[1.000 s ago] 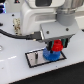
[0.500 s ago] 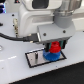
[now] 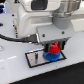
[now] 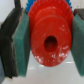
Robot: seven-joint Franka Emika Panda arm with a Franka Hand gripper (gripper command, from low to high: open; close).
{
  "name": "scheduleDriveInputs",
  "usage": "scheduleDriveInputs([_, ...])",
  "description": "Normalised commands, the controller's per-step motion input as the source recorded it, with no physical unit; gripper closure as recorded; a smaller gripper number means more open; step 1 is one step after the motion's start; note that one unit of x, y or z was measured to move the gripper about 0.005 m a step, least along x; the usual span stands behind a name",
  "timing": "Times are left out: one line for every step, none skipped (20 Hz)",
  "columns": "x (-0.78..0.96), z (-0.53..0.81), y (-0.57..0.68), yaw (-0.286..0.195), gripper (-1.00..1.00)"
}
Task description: Insert the blue gear onto the right peg, followed by the red gear
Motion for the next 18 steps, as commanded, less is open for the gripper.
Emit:
scheduleDriveInputs([0.13,0.31,0.03,0.0,1.0])
scheduleDriveInputs([0.13,0.19,0.0,0.0,1.0])
scheduleDriveInputs([0.13,0.12,0.0,0.0,1.0])
scheduleDriveInputs([0.14,0.0,0.0,0.0,1.0])
scheduleDriveInputs([0.14,0.0,0.0,0.0,1.0])
scheduleDriveInputs([0.13,-0.03,-0.01,0.0,1.0])
scheduleDriveInputs([0.15,-0.07,-0.07,0.0,1.0])
scheduleDriveInputs([0.16,-0.07,-0.09,0.0,1.0])
scheduleDriveInputs([0.16,-0.09,-0.09,0.0,1.0])
scheduleDriveInputs([0.17,-0.09,-0.08,0.0,1.0])
scheduleDriveInputs([0.18,-0.12,-0.09,0.0,1.0])
scheduleDriveInputs([0.19,-0.14,-0.07,0.0,1.0])
scheduleDriveInputs([0.2,-0.15,-0.07,0.0,1.0])
scheduleDriveInputs([0.19,-0.15,-0.06,0.0,1.0])
scheduleDriveInputs([0.18,-0.17,-0.06,0.0,1.0])
scheduleDriveInputs([0.15,-0.19,-0.07,0.0,1.0])
scheduleDriveInputs([0.15,-0.2,-0.09,0.0,1.0])
scheduleDriveInputs([0.14,-0.2,-0.11,0.0,1.0])
